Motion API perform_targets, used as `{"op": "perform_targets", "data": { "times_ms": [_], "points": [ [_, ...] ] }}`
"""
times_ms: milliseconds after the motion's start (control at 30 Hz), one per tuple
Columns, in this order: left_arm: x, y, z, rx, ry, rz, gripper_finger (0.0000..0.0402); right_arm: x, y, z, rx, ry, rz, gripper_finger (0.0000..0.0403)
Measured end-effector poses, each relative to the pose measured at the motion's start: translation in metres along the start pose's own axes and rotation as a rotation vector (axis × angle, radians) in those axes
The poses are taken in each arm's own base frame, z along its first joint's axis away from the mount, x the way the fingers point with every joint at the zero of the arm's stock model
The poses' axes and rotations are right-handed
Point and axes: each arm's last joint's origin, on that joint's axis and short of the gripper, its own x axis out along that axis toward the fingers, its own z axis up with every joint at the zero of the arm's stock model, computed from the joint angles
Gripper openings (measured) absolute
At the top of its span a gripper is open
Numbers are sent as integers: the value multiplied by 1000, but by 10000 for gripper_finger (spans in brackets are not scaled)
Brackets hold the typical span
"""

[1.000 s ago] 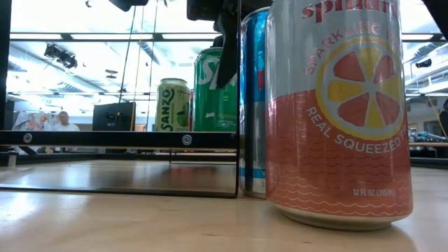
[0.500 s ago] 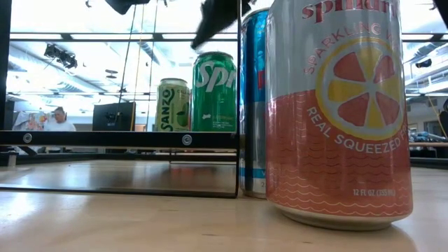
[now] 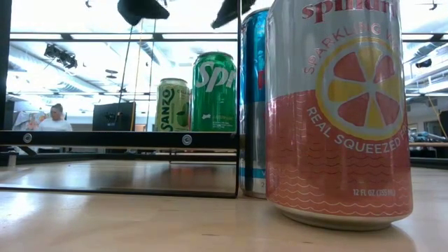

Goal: Place canned beverage on shelf
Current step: Put the green soda can on the shelf

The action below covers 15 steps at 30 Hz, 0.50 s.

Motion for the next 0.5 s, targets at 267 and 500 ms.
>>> {"op": "perform_targets", "data": {
  "times_ms": [267, 500],
  "points": [
    [22, 10, -3, -18, 45, 60, 343, -13, 18, -31, 85, -37, -119, 392],
    [38, 23, -1, -52, 39, 104, 343, -15, 26, -60, 163, -68, -173, 392]
  ]
}}
